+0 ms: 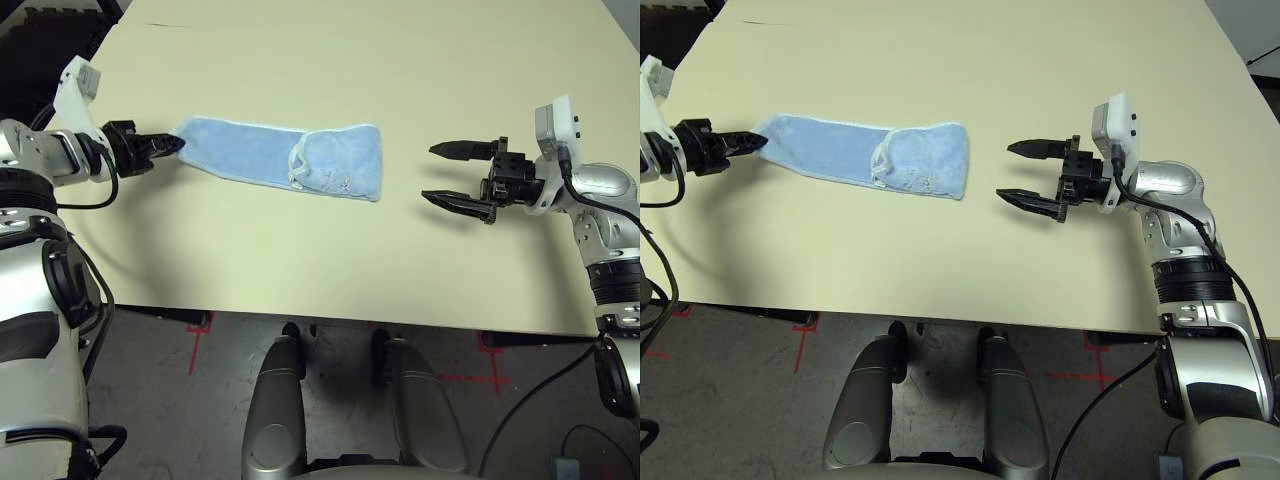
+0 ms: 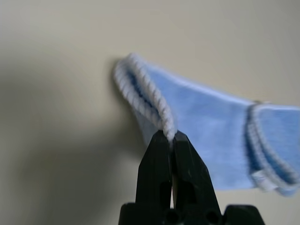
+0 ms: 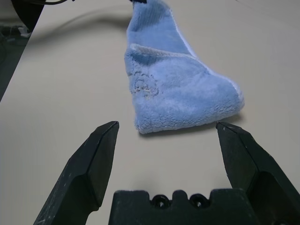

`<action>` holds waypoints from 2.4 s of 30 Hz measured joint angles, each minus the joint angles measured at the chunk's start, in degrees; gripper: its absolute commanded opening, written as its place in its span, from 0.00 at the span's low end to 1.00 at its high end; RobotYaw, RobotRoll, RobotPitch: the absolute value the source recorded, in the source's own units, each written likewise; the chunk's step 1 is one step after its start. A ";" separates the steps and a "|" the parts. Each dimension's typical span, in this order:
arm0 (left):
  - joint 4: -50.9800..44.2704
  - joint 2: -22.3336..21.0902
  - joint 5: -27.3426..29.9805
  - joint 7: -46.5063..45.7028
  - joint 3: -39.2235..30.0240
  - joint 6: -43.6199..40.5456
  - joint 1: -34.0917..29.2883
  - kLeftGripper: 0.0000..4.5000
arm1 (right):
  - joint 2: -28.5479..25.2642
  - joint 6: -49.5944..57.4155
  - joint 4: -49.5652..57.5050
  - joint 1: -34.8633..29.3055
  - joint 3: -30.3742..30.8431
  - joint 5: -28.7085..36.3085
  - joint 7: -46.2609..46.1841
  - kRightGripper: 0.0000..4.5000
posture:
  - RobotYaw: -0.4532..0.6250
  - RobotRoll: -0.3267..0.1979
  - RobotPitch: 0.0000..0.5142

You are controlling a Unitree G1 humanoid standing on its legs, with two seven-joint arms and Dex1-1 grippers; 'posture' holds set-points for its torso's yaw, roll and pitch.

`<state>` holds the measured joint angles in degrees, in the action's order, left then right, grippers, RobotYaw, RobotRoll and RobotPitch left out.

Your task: Fold the towel and set it aside.

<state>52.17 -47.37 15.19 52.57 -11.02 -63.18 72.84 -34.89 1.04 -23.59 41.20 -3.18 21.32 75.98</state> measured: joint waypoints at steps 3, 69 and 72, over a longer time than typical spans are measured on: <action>-7.71 2.09 3.30 1.29 0.38 -5.42 0.13 0.00 | 0.00 -0.02 -1.02 0.19 0.01 -0.01 -0.05 1.00 | 0.44 0.62 0.56; -41.72 15.86 17.68 6.13 14.72 -0.44 -5.57 1.00 | 0.36 -1.95 -5.66 5.24 -0.10 -0.07 -1.91 1.00 | 0.43 0.62 0.54; -42.61 13.26 16.63 10.54 14.61 7.93 -7.42 1.00 | 2.38 -1.40 -5.71 5.92 -0.11 0.57 -1.91 1.00 | 0.43 0.62 0.54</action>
<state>9.56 -34.12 31.83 63.11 3.59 -55.25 65.42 -32.50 -0.36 -29.30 47.11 -3.29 21.89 74.06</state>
